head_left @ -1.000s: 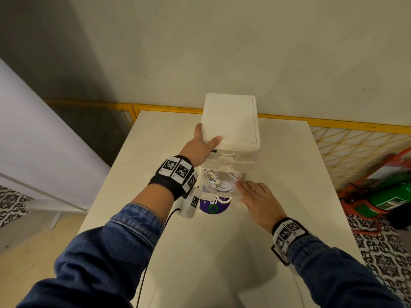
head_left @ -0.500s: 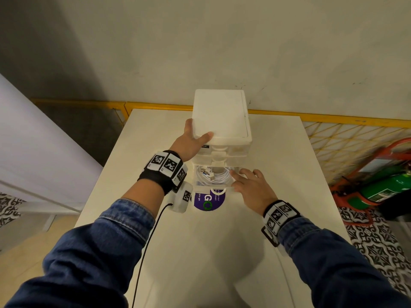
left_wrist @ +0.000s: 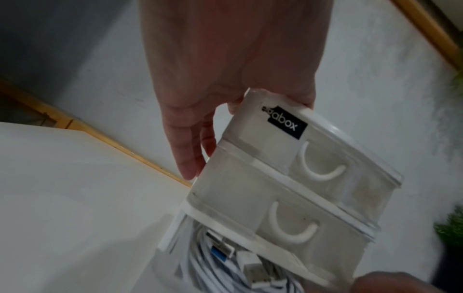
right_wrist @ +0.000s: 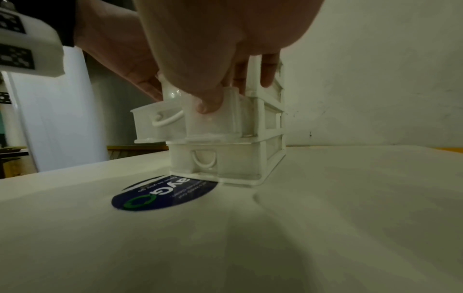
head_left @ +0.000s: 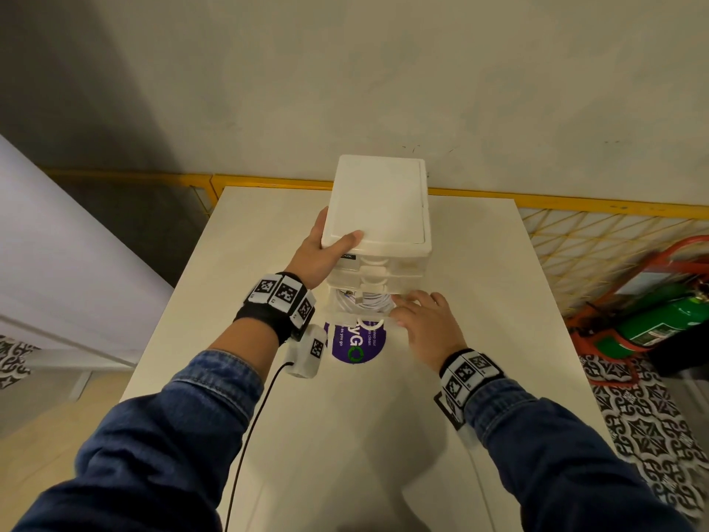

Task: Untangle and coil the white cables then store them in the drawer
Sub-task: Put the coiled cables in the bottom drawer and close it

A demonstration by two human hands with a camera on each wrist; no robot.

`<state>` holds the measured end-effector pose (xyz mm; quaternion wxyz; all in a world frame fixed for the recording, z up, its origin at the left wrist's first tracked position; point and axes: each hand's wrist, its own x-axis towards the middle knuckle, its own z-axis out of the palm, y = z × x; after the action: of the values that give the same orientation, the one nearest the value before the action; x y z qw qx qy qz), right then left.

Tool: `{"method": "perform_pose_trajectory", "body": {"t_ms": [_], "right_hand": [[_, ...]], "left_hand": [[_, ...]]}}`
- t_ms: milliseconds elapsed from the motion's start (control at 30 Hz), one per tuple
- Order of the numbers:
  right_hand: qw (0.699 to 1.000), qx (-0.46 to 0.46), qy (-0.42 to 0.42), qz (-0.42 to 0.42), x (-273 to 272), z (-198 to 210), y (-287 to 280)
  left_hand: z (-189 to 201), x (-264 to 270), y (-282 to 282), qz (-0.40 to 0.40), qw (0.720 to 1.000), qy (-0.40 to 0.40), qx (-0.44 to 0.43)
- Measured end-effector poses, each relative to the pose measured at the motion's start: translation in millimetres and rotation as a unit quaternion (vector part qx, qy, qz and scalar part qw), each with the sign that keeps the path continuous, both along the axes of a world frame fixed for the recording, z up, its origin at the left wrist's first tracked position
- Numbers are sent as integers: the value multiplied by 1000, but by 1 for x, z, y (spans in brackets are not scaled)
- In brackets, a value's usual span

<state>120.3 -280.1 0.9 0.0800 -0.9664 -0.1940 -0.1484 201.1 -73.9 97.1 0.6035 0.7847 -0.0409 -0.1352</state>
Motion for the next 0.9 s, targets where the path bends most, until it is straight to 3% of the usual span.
{"method": "perform_pose_trajectory", "body": {"t_ms": [133,233,367,467,567,700,900], "right_hand": [[994,85,-48,-44,-4,-3,-4],[977,176,-30,-112,2,0,-1],[892,361,54,-267,10,5,4],[844,432,142,-286,19,2,6],[851,416,207,-246,26,0,5],[841,435,234,-219,23,0,8],[849,417,191,-263,30,-10,25]], "left_hand": [[1,0,1,-2,1000,-3,-4],[1,0,1,-10,1000,-3,7],[1,-1,2,-13,1000,-4,9],[0,-1,2,-11,1000,-8,12],[0,-1,1,-10,1000,-9,12],[-1,-3,1,-3,1000,-13,9],[-2,-7,0,7,1000,-21,3]]}}
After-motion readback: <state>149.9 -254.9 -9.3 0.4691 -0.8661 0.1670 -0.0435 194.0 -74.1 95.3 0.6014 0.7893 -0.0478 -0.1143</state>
